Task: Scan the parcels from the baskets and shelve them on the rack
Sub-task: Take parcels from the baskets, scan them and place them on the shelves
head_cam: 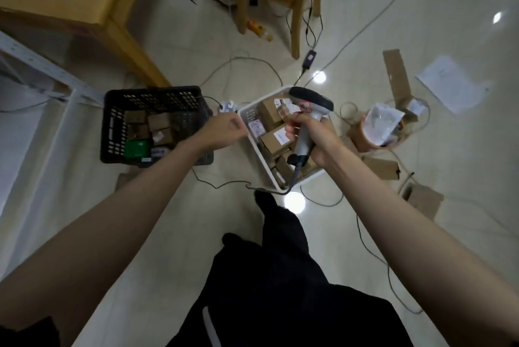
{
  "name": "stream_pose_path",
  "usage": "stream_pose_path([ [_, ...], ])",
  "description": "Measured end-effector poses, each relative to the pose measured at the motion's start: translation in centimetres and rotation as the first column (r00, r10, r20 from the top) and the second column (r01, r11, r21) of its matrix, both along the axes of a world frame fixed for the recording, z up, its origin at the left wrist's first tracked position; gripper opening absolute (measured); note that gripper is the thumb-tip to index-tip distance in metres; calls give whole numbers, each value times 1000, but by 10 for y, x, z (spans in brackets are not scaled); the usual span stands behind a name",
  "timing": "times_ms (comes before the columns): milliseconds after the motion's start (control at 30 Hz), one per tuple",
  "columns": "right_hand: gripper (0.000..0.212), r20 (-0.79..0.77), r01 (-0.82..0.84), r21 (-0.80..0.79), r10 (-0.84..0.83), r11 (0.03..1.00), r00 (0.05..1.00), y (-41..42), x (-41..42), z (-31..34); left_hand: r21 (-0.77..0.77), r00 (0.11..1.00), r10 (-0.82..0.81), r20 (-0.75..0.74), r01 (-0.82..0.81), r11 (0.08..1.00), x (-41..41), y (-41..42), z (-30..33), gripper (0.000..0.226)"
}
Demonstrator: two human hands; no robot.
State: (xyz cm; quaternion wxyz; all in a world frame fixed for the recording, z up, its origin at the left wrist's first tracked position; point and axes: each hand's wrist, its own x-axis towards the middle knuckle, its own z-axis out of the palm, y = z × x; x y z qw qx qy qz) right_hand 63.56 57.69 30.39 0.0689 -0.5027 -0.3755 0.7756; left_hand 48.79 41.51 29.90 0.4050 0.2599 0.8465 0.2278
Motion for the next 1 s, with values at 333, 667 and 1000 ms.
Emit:
stream_pose_path([
  [333,11,270,293,-78,-263,953,926,63,65,-125,-104,965,-53,257,82,991,31,94,-127,15],
  [667,11,397,474,-109,-399,874,827,84,105,-252,-146,906,9,422,58,988,74,143,-266,4],
  [1000,11,389,554,-158,-465,817,795,95,100,-400,-224,874,85,478,28,974,82,178,-414,47],
])
